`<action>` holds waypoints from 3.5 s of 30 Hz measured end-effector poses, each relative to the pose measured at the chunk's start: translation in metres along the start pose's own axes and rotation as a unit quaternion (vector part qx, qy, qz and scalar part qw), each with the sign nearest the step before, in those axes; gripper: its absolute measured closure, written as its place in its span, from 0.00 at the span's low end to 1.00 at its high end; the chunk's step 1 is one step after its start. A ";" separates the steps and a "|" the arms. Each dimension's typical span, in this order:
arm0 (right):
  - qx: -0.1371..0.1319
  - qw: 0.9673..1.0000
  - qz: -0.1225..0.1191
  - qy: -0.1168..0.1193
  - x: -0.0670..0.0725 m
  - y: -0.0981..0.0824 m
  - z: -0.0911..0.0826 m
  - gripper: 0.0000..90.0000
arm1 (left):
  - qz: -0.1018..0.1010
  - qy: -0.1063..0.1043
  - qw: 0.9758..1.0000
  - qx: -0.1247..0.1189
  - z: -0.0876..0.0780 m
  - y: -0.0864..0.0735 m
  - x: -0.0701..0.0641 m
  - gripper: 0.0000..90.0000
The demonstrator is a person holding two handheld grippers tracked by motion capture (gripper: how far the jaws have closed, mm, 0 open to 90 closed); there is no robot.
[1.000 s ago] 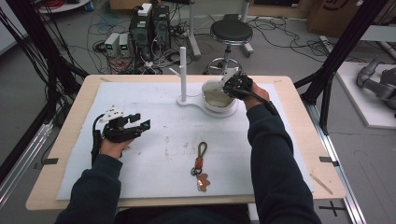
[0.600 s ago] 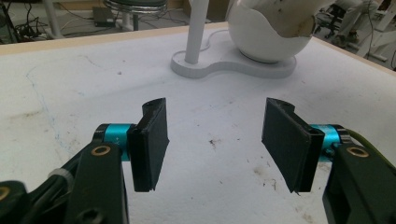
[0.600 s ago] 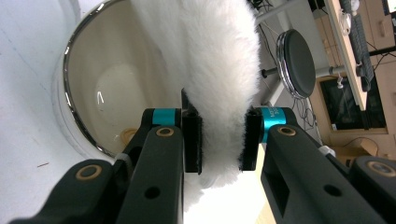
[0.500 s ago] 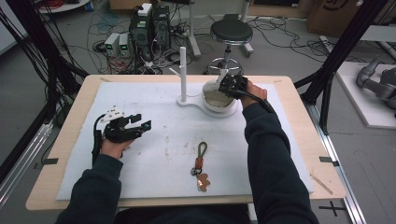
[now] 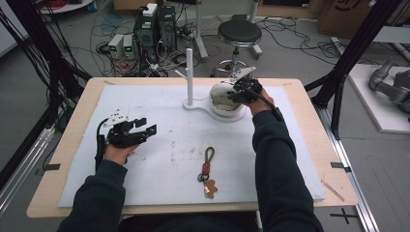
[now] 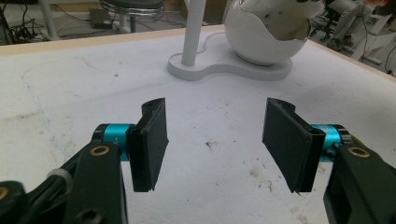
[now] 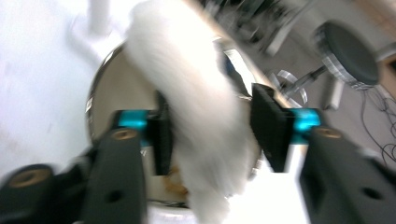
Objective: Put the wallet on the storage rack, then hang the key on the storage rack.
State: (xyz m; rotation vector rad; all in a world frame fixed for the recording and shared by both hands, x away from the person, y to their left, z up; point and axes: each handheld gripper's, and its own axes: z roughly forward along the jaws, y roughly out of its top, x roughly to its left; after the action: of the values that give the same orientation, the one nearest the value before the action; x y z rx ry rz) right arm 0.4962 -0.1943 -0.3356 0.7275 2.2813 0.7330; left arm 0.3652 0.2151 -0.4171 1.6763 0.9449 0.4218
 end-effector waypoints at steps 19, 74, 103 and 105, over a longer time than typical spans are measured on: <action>-0.136 0.976 0.167 0.024 -0.023 -0.100 -0.078 0.37 | -0.009 -0.003 1.000 -0.029 -0.003 0.002 -0.002 0.32; -0.105 0.969 0.224 -0.002 0.014 -0.184 -0.091 0.29 | 0.027 -0.042 0.991 0.121 0.065 -0.014 -0.102 0.43; -0.111 0.966 0.232 -0.004 0.012 -0.185 -0.092 0.29 | 0.126 -0.062 0.970 0.201 0.095 -0.026 -0.143 0.83; -0.111 0.967 0.230 -0.003 0.012 -0.185 -0.092 0.29 | 0.126 -0.054 0.970 0.199 0.091 -0.025 -0.132 0.83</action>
State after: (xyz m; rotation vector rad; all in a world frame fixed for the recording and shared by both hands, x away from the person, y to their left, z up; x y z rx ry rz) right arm 0.3683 -0.3427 -0.4019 1.1630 1.9956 1.1728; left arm 0.3377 0.0579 -0.4450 2.1761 0.7722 0.3177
